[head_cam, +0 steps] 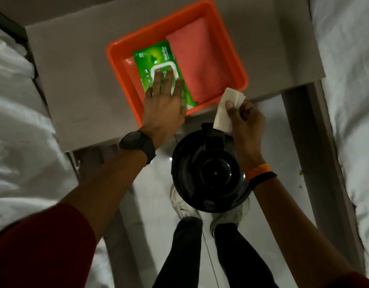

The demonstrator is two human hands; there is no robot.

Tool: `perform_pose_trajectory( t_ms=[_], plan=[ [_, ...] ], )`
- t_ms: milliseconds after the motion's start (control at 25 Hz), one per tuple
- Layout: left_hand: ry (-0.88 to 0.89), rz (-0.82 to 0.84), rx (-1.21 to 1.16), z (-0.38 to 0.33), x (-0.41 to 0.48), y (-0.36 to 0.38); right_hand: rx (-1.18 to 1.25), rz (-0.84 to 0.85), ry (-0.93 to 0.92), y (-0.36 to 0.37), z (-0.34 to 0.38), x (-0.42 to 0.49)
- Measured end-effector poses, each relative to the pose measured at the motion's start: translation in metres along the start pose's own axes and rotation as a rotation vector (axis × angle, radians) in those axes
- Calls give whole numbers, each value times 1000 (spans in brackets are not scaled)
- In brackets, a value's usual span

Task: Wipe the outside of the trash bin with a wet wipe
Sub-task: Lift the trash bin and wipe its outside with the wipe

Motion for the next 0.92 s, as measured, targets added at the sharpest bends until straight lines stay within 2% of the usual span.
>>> perform_pose_trajectory(
  t_ms=[80, 120, 160, 200, 320, 440, 520, 640, 800, 920],
  plan=[
    [200, -358, -75, -40, -26, 3, -18, -64, 24, -38, -30, -6],
    [317, -466, -144, -62, -36, 10, -32, -99, 44, -57, -45, -8],
    [425, -458, -191, -85, -40, 21, -51, -139, 75, -77, -62, -7],
    [510, -339, -205, -107, -39, 34, -70, -170, 107, -95, -78, -4],
    [600, 252, -45, -167, -10, 93, -198, -253, 131, -145, -126, 10],
    [607, 525, 69, -197, 28, 131, -283, -239, 66, -165, -152, 24],
    [586, 609, 4, -212, 41, 144, -303, -188, 56, -172, -169, 37],
    [545, 624, -192, -215, 31, 147, -299, -180, 70, -173, -183, 45],
    [452, 569, -370, -163, -19, 125, -227, -150, 9, -166, -195, 22],
    [399, 746, -493, -126, -56, 113, -294, 10, -23, -154, -210, -7]
  ],
)
Point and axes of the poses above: each hand's wrist, its own x-axis towards the middle knuckle, its own y-axis out of the palm, z = x × y, the point moved 2 cm from there along x, towards the middle knuckle, and after that the axes turned 5 degrees about y, right-handed, at the moved point
